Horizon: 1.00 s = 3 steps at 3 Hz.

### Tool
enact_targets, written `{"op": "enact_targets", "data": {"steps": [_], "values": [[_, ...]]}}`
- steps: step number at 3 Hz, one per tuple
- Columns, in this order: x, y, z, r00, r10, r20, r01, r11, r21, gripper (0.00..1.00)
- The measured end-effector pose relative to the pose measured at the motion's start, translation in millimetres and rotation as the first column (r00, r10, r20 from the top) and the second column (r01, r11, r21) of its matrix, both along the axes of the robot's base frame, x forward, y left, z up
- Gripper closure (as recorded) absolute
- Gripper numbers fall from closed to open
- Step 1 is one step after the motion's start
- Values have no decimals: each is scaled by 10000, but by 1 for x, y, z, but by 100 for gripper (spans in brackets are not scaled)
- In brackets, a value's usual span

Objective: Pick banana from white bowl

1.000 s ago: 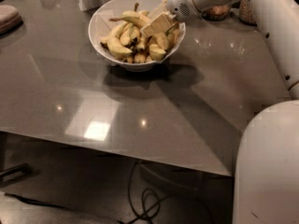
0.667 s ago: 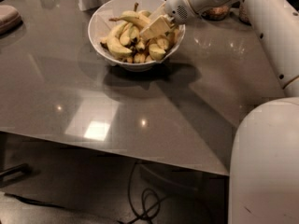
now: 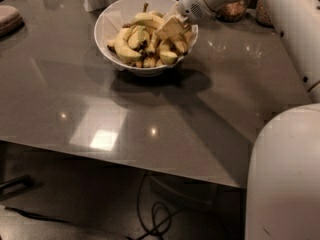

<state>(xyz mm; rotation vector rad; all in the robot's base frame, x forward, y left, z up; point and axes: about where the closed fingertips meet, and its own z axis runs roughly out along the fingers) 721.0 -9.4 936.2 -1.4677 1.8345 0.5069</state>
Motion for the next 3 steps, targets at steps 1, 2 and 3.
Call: {"op": "enact_targets", "data": {"steps": [1,2,3], "values": [[-9,-5,9,10000,-54,-1,54,9986,-518,100],[-28,-18,19,9998,-101,-141,84,9935,-1131,100],[-38,-25,25,9997,-122,-221,88,9892,-1464,100]]}}
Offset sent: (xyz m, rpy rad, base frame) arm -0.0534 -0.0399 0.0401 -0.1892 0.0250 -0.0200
